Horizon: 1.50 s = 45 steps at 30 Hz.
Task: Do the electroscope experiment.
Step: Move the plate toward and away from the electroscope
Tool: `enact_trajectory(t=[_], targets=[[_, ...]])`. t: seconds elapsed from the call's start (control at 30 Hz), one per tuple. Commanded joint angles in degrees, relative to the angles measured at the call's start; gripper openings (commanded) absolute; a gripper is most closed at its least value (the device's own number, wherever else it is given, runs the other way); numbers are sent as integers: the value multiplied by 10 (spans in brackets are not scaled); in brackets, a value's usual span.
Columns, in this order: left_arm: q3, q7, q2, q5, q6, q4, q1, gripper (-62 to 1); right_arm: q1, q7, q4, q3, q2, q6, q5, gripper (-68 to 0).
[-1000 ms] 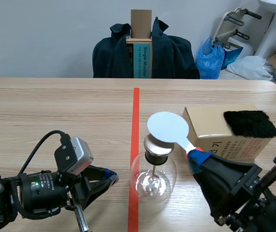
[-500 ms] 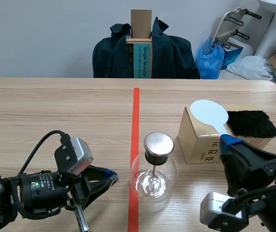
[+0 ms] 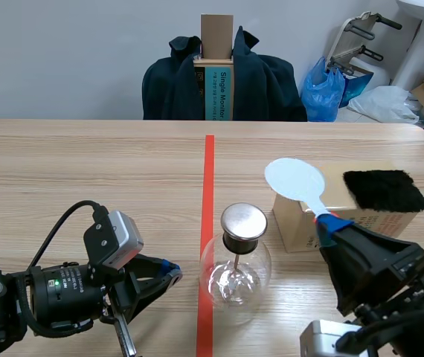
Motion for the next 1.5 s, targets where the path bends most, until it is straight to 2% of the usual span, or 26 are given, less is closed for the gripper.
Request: enact_trajectory(t=[0.0,0.2,0.4,0.73,1.1,1.47], targets=[[-3,-10,-2,-4,-1,14,0,-592,5,15,16,5,9,-4,7,-667],[-3,-10,-2,-4,-1,14,0,-592,5,80,16,5,9,-4,7,-667],[-3,-10,-2,-4,-1,14,0,-592,5,125,16,5,9,-5,7,-667],[-3,-14,-2,-4,-1,14,0,-592,5,156,16,5,9,-5,6,-667],[-3,-35,-2,-4,-2,14,0,-592,5,144,16,5,9,-5,7,-667],[-3,-35,-2,-4,-2,14,0,-592,5,21,16,5,9,-5,9,-667]])
